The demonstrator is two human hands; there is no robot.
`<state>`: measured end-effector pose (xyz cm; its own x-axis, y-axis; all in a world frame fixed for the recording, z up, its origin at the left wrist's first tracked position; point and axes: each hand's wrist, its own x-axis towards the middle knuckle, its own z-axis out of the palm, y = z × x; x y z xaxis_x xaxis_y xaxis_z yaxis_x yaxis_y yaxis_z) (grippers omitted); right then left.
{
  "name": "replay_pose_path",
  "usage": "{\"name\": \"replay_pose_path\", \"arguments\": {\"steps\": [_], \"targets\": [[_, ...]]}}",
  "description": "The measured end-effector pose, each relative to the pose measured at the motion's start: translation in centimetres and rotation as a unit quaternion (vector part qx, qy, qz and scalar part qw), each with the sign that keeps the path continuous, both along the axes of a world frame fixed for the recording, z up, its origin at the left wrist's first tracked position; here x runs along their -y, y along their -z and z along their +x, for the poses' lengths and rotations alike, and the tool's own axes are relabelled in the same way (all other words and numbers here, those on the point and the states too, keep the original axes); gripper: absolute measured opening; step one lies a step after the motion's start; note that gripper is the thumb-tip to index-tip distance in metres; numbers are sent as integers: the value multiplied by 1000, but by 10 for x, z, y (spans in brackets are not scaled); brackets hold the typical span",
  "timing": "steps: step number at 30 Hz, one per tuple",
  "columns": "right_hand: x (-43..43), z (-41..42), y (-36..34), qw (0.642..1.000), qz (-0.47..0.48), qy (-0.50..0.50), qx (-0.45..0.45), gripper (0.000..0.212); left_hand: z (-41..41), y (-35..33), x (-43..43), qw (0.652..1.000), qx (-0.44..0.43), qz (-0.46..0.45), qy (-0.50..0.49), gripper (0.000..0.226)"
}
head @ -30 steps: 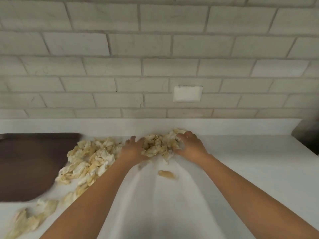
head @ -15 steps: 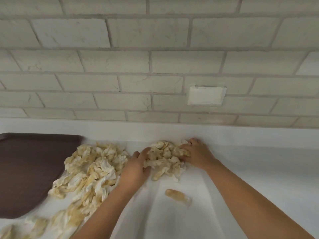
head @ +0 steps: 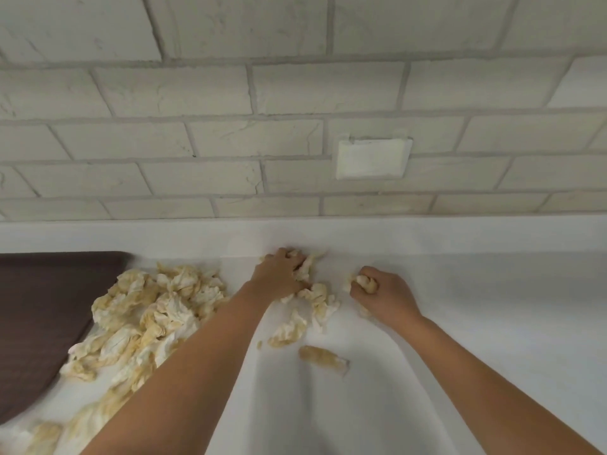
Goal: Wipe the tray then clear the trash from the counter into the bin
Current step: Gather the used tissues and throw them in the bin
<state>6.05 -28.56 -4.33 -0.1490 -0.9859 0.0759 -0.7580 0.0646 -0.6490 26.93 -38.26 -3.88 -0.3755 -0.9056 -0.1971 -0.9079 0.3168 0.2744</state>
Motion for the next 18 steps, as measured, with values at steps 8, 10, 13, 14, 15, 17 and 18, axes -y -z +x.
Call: {"name": "replay_pose_path", "arguments": {"steps": [8,10,13,14,15,17,18], "targets": [[6,43,-14,995,-6,-79,-53,48,12,-4,-19,994,-80,-40,-64,34],[13,52,-5,985,45,-110,-125,56,24,-11,-29,987,-112,-51,-106,30],[17,57,9,970,77,-131,-192,55,43,-21,-47,978,-135,-57,-146,37],[17,57,12,969,64,-126,-201,51,48,-25,-54,977,-140,-57,-151,39],[17,57,14,970,52,-121,-206,46,51,-27,-60,975,-149,-52,-157,42],[16,56,14,970,42,-118,-209,41,56,-32,-71,963,-194,-34,-187,48],[15,55,13,971,46,-117,-204,39,58,-34,-77,953,-223,-24,-204,49]]}}
